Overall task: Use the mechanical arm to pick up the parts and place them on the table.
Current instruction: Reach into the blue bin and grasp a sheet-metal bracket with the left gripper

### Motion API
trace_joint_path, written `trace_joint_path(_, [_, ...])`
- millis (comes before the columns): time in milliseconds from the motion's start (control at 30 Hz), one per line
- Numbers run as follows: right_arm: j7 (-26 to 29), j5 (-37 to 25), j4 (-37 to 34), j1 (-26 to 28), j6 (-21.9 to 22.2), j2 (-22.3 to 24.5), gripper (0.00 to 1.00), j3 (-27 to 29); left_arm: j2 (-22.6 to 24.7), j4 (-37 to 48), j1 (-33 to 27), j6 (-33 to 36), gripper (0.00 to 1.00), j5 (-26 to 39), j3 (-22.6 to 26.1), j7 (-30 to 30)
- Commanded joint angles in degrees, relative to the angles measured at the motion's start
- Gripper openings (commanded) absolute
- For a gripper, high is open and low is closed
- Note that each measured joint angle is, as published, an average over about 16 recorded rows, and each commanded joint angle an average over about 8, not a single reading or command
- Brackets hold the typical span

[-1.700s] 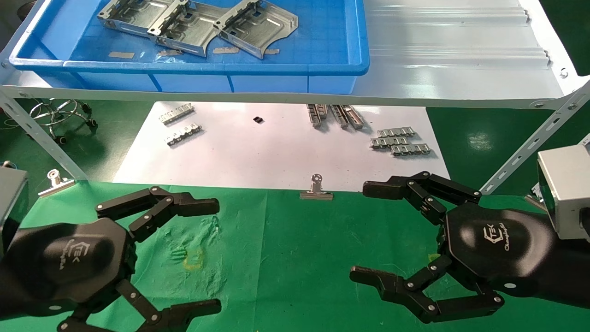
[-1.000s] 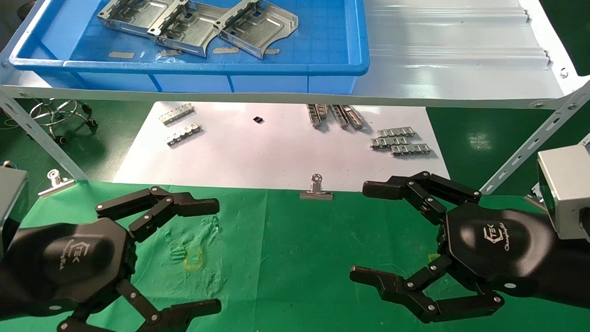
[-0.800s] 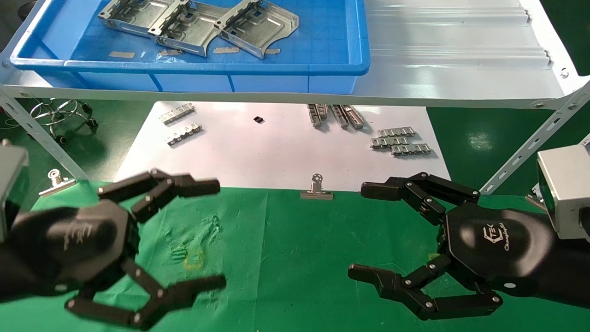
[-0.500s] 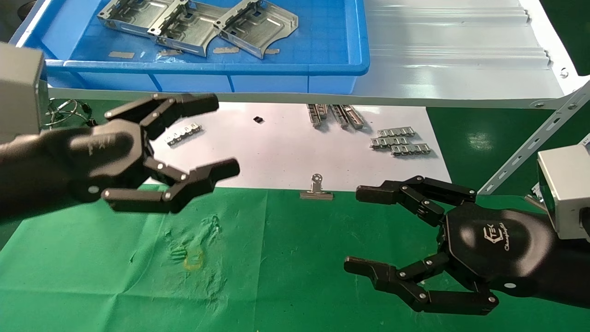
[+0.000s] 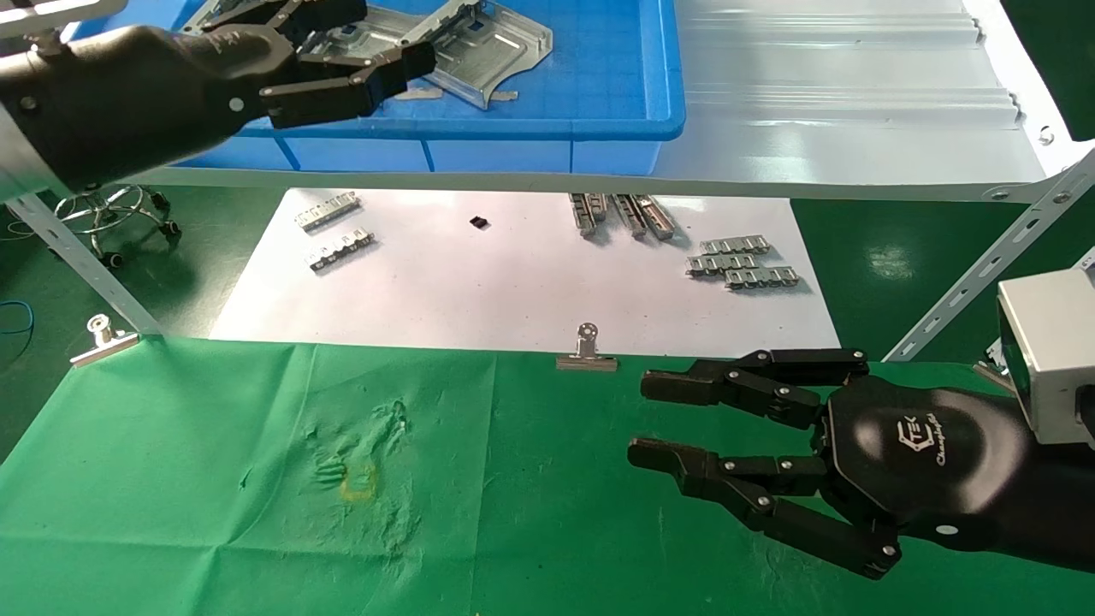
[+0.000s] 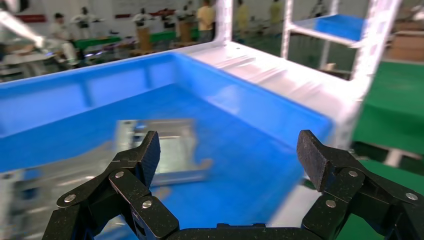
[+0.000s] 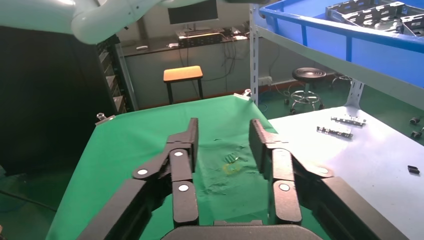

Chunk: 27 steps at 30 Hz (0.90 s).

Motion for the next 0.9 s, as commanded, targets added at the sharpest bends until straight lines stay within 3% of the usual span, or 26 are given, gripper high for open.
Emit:
trace_joint_path(33, [0.00, 0.00, 0.00, 0.00, 0.00, 0.00, 0.00, 0.00, 1.04, 2.65, -2.44, -1.56, 1.00, 1.98, 0.77, 0.05])
trace_joint_path(467, [0.00, 0.00, 0.00, 0.00, 0.00, 0.00, 0.00, 0.00, 4.44, 20.64, -15.48, -8.53, 1.00, 13.23, 5.79, 0.02])
trace_joint_path(900, [0.00, 0.00, 0.00, 0.00, 0.00, 0.00, 0.00, 0.00, 8.76, 35.85, -22.57, -16.44, 1.00, 16.50, 6.74, 3.91])
